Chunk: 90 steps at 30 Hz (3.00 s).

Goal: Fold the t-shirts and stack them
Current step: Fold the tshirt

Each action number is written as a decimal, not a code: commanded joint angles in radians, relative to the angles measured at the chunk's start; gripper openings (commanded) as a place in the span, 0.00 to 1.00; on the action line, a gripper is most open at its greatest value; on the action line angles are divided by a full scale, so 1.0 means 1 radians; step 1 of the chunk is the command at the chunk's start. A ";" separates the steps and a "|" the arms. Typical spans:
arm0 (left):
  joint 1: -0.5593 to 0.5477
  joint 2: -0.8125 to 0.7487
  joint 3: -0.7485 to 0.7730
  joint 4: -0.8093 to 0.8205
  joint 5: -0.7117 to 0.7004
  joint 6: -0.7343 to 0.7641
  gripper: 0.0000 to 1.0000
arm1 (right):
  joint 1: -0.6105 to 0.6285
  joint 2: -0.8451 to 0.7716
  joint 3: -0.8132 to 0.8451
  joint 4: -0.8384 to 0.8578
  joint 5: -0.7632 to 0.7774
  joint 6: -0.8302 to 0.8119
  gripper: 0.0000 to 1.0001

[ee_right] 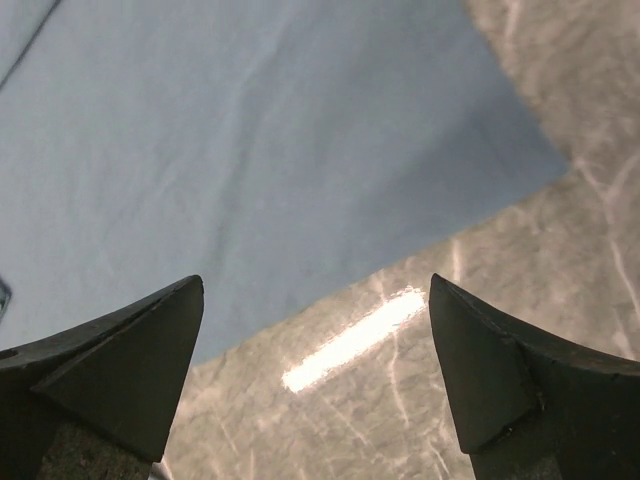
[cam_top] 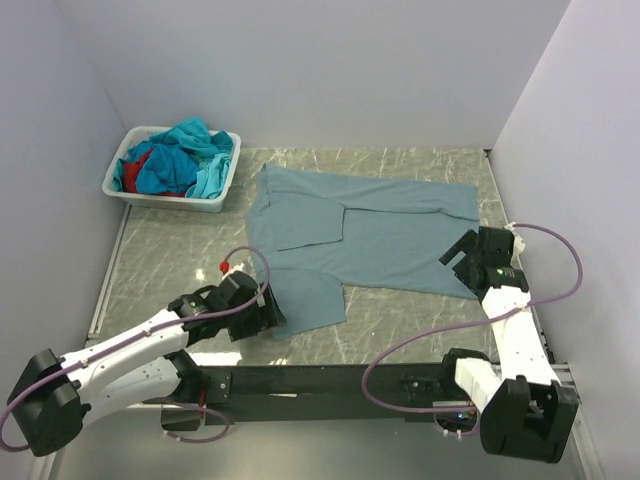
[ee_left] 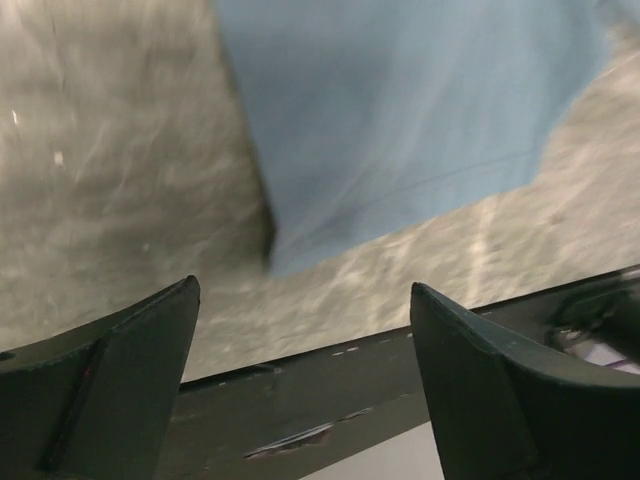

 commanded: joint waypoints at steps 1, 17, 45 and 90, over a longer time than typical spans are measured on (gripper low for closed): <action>-0.040 0.009 -0.047 0.078 0.049 -0.068 0.90 | -0.037 -0.067 -0.022 0.016 0.074 0.037 1.00; -0.068 0.205 -0.044 0.156 -0.005 -0.059 0.35 | -0.167 -0.200 -0.136 0.011 0.064 0.115 1.00; -0.065 0.161 0.097 0.187 -0.031 0.009 0.01 | -0.420 0.139 -0.229 0.300 -0.093 0.141 0.73; 0.299 0.486 0.654 0.213 0.176 0.225 0.01 | -0.290 0.257 0.092 0.120 -0.097 0.077 0.00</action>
